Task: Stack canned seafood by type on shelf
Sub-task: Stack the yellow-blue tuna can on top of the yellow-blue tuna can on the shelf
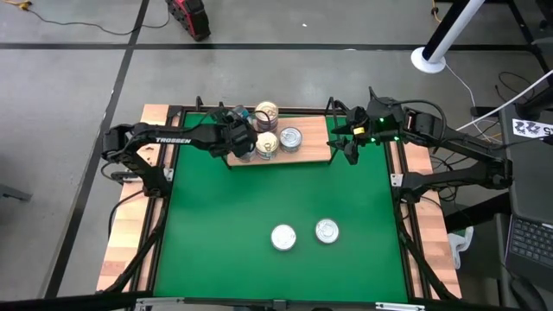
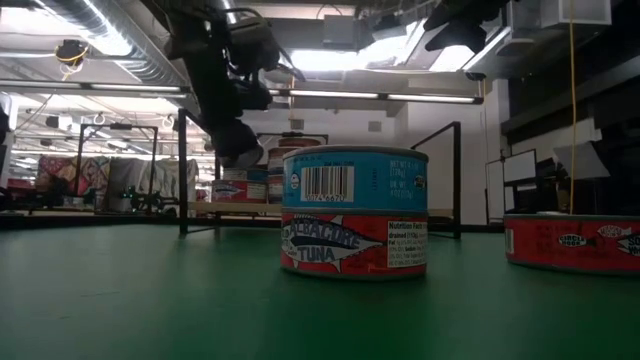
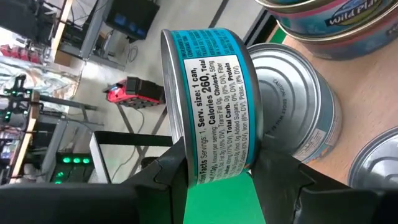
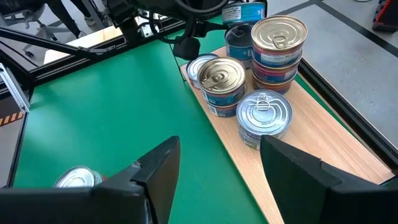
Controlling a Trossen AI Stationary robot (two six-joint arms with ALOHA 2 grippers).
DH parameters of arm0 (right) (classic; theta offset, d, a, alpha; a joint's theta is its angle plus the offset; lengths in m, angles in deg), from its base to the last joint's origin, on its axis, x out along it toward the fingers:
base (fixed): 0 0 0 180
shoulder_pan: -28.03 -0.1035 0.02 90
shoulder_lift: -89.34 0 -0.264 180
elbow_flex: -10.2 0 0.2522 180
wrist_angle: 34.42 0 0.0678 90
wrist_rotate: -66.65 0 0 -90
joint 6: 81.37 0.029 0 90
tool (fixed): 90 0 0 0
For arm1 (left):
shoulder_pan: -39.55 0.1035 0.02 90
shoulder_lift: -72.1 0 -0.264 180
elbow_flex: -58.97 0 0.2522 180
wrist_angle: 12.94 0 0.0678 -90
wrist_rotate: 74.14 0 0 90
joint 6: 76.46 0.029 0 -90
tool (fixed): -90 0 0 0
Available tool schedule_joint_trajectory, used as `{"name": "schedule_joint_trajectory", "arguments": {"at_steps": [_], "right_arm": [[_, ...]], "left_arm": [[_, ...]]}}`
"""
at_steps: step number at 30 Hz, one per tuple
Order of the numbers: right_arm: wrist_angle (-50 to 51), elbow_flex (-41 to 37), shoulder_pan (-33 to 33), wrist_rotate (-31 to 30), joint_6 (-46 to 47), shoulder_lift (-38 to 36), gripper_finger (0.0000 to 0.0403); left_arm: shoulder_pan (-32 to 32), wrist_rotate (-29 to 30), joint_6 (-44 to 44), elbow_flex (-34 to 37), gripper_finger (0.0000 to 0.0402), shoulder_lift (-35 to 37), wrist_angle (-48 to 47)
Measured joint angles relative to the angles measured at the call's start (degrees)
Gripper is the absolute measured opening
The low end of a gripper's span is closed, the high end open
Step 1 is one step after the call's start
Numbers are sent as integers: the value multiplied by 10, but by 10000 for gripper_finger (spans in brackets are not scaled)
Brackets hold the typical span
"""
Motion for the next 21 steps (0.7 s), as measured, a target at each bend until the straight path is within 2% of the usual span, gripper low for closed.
{"name": "schedule_joint_trajectory", "arguments": {"at_steps": [4, 13, 21], "right_arm": [[0, 0, 0, 0, 0, 0, 222], [0, 0, 0, 0, 0, 0, 222], [2, 0, 0, 0, -1, 0, 222]], "left_arm": [[4, -15, 23, 0, 140, -2, 3], [3, 4, 79, -3, 141, -37, 27], [-9, 0, 144, -2, 165, -40, 27]]}}
